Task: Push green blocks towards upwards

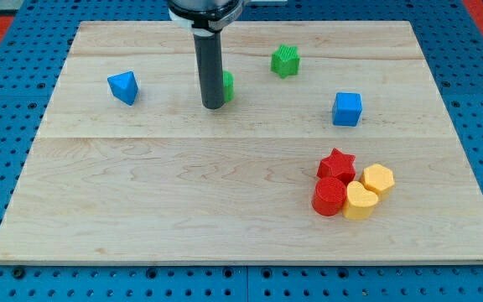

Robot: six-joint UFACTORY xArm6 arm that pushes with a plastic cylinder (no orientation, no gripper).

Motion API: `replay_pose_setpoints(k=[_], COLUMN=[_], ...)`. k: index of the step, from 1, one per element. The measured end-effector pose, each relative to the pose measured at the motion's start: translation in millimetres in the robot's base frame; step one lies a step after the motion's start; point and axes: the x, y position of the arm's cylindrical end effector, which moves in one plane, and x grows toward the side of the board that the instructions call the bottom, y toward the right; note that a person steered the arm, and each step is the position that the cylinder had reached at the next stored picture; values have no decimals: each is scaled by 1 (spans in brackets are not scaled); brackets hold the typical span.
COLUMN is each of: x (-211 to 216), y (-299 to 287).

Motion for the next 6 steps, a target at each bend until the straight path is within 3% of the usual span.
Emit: replay_pose_setpoints(k=[1,3,5,6], x=[-13,-33,-9,-22], y=[-45,48,62,85])
